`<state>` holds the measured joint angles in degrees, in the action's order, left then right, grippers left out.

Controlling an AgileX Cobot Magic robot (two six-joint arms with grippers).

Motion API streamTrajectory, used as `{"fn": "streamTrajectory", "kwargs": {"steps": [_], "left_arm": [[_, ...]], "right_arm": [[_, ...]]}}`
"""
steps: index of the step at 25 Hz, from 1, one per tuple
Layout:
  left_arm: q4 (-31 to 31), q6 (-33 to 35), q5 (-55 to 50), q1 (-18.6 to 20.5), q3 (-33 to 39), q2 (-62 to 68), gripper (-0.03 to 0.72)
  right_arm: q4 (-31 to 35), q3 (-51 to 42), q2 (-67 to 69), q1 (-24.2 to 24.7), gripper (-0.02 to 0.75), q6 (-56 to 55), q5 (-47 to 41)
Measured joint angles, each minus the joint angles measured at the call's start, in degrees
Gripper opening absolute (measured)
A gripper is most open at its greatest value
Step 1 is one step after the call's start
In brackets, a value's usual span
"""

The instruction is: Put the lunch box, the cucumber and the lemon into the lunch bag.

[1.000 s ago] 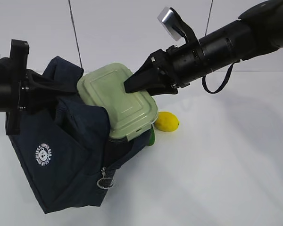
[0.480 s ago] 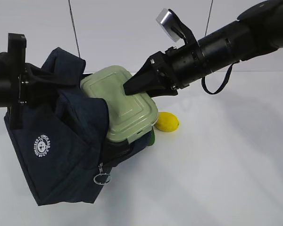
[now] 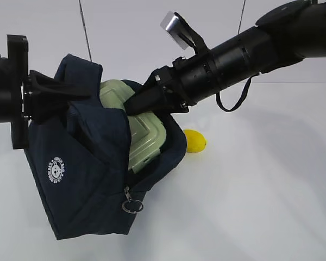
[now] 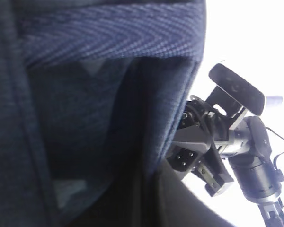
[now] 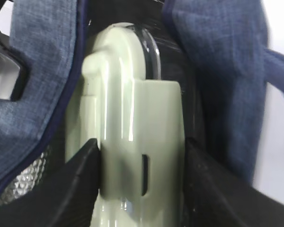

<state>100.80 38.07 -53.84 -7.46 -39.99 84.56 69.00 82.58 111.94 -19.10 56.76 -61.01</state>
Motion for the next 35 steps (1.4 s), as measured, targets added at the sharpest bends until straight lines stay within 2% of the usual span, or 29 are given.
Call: {"fn": "streamTrajectory", "kwargs": {"steps": [9, 15, 35], "left_arm": [[0.6, 0.0, -0.45, -1.21, 0.0, 0.0, -0.007], [0.6, 0.0, -0.55, -2.32, 0.0, 0.0, -0.007], [0.6, 0.0, -1.73, -2.41, 0.0, 0.0, -0.007]], "right_arm": [[0.0, 2.63, 0.02, -0.53, 0.407, 1.73, 0.43], [0.0, 2.63, 0.02, -2.29, 0.407, 6.46, 0.88], [0.8, 2.63, 0.02, -2.34, 0.407, 22.85, -3.35]]}}
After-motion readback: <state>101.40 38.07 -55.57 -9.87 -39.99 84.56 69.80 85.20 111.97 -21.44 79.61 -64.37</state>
